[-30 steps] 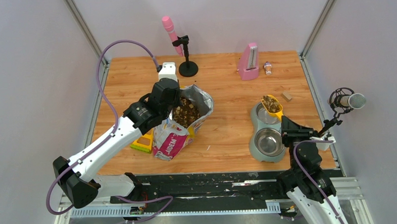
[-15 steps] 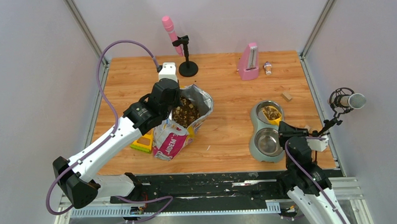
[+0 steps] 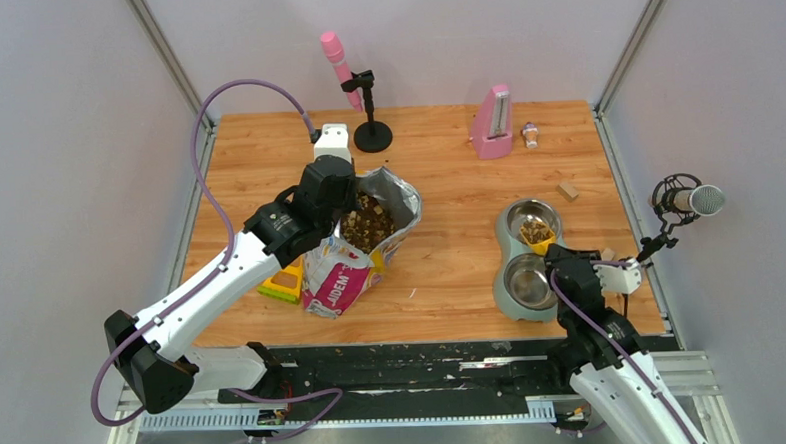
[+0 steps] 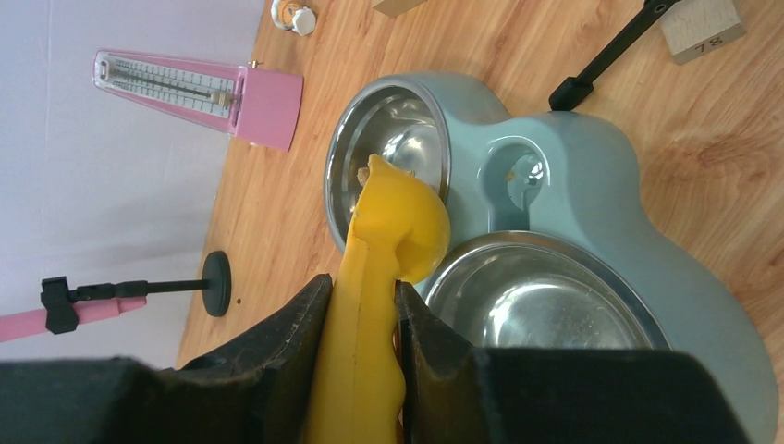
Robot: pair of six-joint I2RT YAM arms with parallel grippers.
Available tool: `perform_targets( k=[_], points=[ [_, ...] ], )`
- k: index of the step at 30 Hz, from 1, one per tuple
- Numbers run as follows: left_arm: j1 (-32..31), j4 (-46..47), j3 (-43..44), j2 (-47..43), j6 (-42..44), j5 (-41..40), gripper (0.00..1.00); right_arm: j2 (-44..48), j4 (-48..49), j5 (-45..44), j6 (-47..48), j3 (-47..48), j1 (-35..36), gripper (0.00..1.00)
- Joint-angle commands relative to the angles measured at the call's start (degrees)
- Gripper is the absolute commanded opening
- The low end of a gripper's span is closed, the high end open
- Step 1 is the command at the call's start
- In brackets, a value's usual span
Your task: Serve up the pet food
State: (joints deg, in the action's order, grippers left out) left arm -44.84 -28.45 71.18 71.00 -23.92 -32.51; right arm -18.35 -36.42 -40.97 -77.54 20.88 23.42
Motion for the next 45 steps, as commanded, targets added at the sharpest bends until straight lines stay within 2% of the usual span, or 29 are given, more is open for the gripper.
perform_targets(
  k=[1, 8, 21, 36, 45],
  points=[
    [-0.3, 5.8, 0.6, -2.1, 0.3, -2.2, 0.00, -3.4, -7.5, -8.8, -12.6, 2.8, -0.3, 0.00],
    [-0.3, 5.6, 0.4, -2.0, 0.4, -2.9, 0.00, -9.7, -7.5, -7.5, -8.0, 6.8, -1.8, 0.00],
    [-0.3, 5.5, -0.2, -2.3, 0.4, -4.3, 0.00, -21.4, -5.9, 3.5, 5.2, 14.5, -10.3, 0.00],
    [-0.3, 5.4, -0.5, -2.7, 0.2, -5.0, 0.00, -25.2, 6.6, 18.5, 17.3, 13.0, -14.7, 0.00],
    [-0.3, 5.4, -0.9, -3.2, 0.0, -4.8, 0.00, -32.7, 10.5, 26.1, 20.9, 15.2, -14.7, 0.00]
  ],
)
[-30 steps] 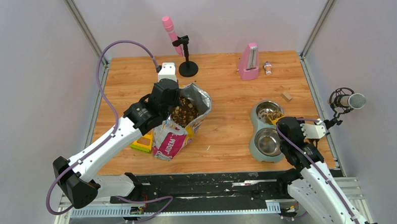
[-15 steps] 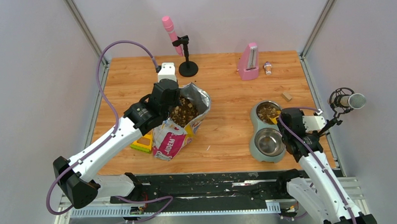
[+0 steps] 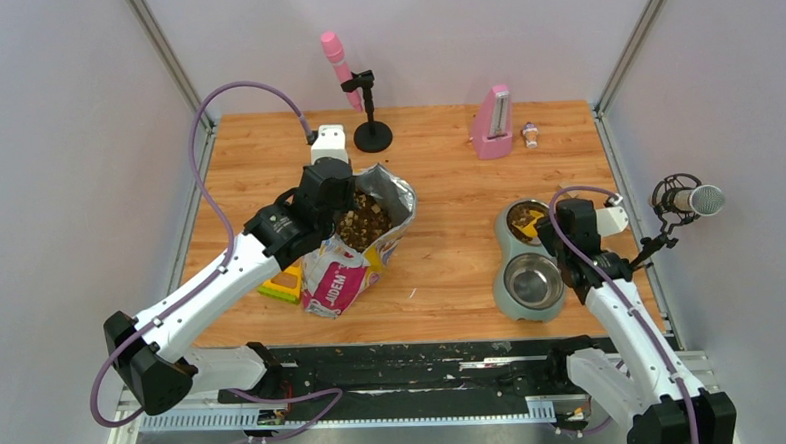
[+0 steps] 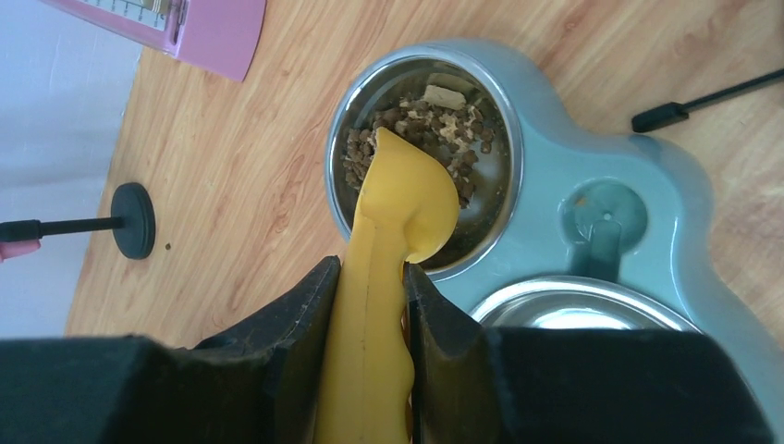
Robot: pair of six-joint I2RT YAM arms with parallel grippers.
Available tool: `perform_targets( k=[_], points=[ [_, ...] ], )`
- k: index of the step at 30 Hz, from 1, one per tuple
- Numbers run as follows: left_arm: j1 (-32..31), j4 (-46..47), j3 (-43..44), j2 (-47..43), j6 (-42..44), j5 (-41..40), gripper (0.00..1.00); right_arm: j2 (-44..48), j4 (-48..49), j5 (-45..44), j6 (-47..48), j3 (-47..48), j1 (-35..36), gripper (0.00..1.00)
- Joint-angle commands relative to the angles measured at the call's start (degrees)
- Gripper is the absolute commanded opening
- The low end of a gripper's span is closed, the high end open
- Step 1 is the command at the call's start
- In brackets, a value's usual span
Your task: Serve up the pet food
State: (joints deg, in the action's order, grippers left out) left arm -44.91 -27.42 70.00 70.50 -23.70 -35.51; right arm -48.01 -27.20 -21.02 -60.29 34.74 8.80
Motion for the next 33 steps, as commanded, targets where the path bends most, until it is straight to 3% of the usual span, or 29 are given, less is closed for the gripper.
perform_targets(
  k=[1, 12, 24, 33],
  points=[
    [-0.3, 4.4, 0.2, -2.7, -0.3, -1.8, 0.00, -4.0, 1.9, 7.0, 3.8, 1.5, -0.1, 0.00],
    [-0.3, 4.3, 0.3, -2.8, -0.2, -2.6, 0.00, -6.3, 2.8, 7.9, 6.3, 3.5, -0.1, 0.00],
    [-0.3, 5.3, -2.2, -4.0, -0.9, -2.2, 0.00, -12.6, -10.9, 2.7, 11.8, 14.3, -0.1, 0.00],
    [-0.3, 6.2, -4.3, -5.6, -0.4, -1.3, 0.00, -14.5, -14.5, -1.3, 18.4, 20.3, -0.1, 0.00]
  ],
)
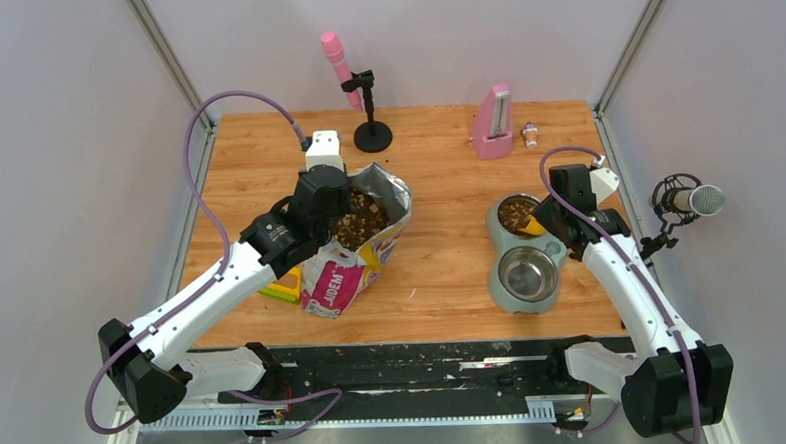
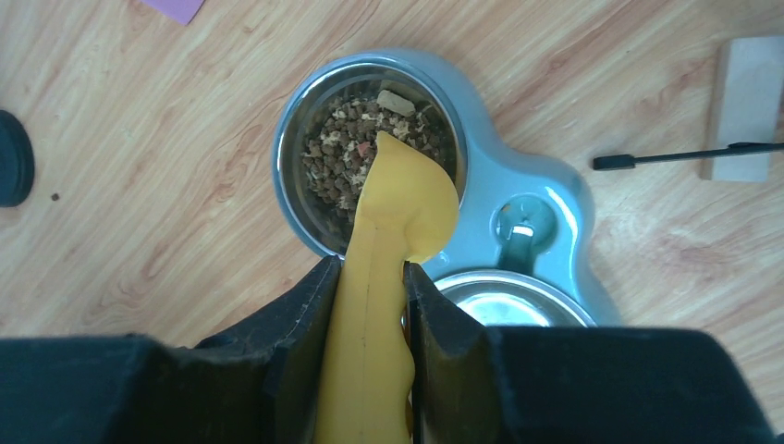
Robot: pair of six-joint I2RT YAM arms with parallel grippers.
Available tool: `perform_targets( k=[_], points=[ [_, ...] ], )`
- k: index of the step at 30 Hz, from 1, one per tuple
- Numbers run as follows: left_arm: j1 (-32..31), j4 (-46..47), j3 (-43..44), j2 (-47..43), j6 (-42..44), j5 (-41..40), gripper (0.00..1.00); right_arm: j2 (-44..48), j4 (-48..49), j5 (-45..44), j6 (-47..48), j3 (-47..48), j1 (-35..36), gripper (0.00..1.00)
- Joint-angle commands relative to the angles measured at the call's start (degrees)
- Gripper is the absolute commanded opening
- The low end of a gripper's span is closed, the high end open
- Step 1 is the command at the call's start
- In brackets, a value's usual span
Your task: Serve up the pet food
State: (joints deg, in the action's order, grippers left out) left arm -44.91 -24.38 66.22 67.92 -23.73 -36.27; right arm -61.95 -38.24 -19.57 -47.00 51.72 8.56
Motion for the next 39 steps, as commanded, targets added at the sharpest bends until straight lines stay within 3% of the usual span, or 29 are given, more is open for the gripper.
perform_targets(
  k=[1, 22, 27, 30, 32, 34, 37, 39],
  points=[
    [-0.3, 3.3, -0.7, -3.3, -0.4, -0.4, 0.00, -0.7, -3.4, -2.8, 5.7, 3.7, 0.1, 0.00],
    [-0.3, 3.4, -1.5, -4.8, -0.8, 0.6, 0.00, -5.4, -2.9, -0.1, 20.2, 14.1, 1.3, 0.00],
    [-0.3, 3.8, 0.3, -3.7, -0.4, 1.0, 0.00, -8.0, -7.3, -4.8, 20.1, 15.0, 2.9, 0.00],
    [-0.3, 4.2, 1.7, -2.6, 0.5, 1.1, 0.00, -9.0, -13.6, -11.8, 15.1, 18.4, 4.6, 0.00],
    [-0.3, 3.8, 2.6, -2.1, 0.9, 0.8, 0.00, -6.8, -11.3, -14.1, 13.6, 17.3, 5.5, 0.00],
    [-0.2, 4.0, 3.2, -1.5, 1.2, 0.7, 0.00, -5.6, -5.7, -8.2, 19.5, 14.4, 5.5, 0.00],
    [-0.1, 4.4, 3.6, -1.1, 1.7, 1.2, 0.00, -5.9, -11.0, -8.9, 14.8, 16.3, 6.9, 0.00],
    [0.1, 4.4, 3.9, -1.1, 1.8, 1.3, 0.00, -3.8, -5.9, -7.2, 18.2, 13.5, 6.8, 0.00]
  ],
)
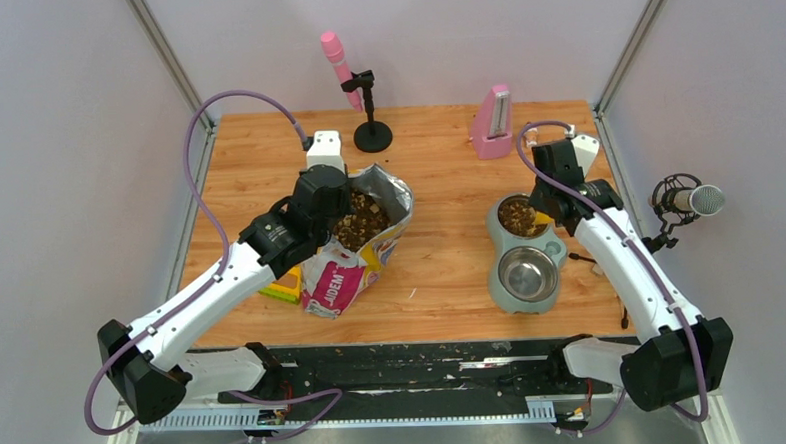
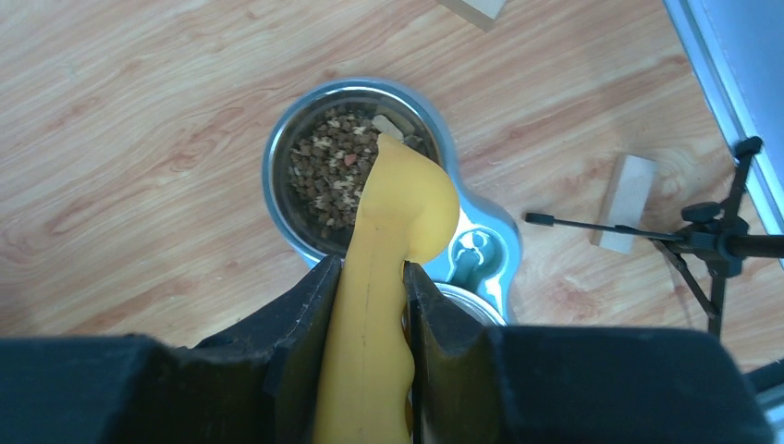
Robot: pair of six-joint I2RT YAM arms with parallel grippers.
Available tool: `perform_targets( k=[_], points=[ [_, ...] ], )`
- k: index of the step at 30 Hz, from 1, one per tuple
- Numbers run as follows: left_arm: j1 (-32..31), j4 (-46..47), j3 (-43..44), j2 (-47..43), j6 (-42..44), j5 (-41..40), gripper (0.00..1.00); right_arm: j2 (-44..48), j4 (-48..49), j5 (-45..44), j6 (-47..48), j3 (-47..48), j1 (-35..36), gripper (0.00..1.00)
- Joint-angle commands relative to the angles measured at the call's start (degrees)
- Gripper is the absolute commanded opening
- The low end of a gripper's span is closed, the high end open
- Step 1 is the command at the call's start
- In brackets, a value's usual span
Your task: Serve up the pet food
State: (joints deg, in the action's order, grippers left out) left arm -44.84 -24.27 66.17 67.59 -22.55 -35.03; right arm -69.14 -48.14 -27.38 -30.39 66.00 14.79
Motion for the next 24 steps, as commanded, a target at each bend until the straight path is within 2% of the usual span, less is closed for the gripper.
perform_targets(
  k=[1, 4, 5, 7, 8, 11, 15, 17, 20, 24],
  points=[
    [0.1, 4.4, 4.0, -0.8, 0.7, 0.2, 0.00, 3.5, 4.4, 2.5, 2.5, -0.2, 0.7, 0.00],
    [0.2, 5.2, 3.3, -1.9, 0.9, 0.1, 0.00, 2.7, -6.6, -4.1, -6.3, 5.0, 4.0, 0.00],
    [0.2, 5.5, 3.0, -2.1, 0.9, 0.0, 0.00, 4.0, -5.9, -5.5, -7.0, 4.1, 4.4, 0.00],
    [0.3, 5.8, 2.8, -2.3, 0.7, 0.1, 0.00, 7.1, 4.0, -1.4, 0.2, -1.4, 4.0, 0.00],
    [0.3, 5.8, 2.8, -2.3, 0.7, 0.2, 0.00, 7.0, 4.8, -0.7, 0.3, -2.0, 4.0, 0.00],
    [0.3, 5.7, 3.1, -2.0, 0.8, 0.2, 0.00, 7.2, -0.3, -3.6, -4.4, 0.8, 4.0, 0.00],
    [0.4, 5.7, 3.1, -2.1, 0.5, 0.6, 0.00, 12.8, -0.2, -1.9, -6.7, 3.9, 3.9, 0.00],
    [0.5, 6.0, 3.2, -2.1, 0.4, 1.2, 0.00, 16.7, 0.9, -0.2, -8.9, 4.9, 3.9, 0.03],
    [0.7, 6.3, 3.4, -1.8, 0.5, 1.5, 0.00, 22.5, 6.5, 8.3, -9.5, 3.9, 3.9, 0.03],
    [1.0, 6.6, 3.5, -1.5, 0.5, 2.0, 0.00, 25.2, 13.6, 28.7, -9.9, 3.6, 3.9, 0.00]
  ],
)
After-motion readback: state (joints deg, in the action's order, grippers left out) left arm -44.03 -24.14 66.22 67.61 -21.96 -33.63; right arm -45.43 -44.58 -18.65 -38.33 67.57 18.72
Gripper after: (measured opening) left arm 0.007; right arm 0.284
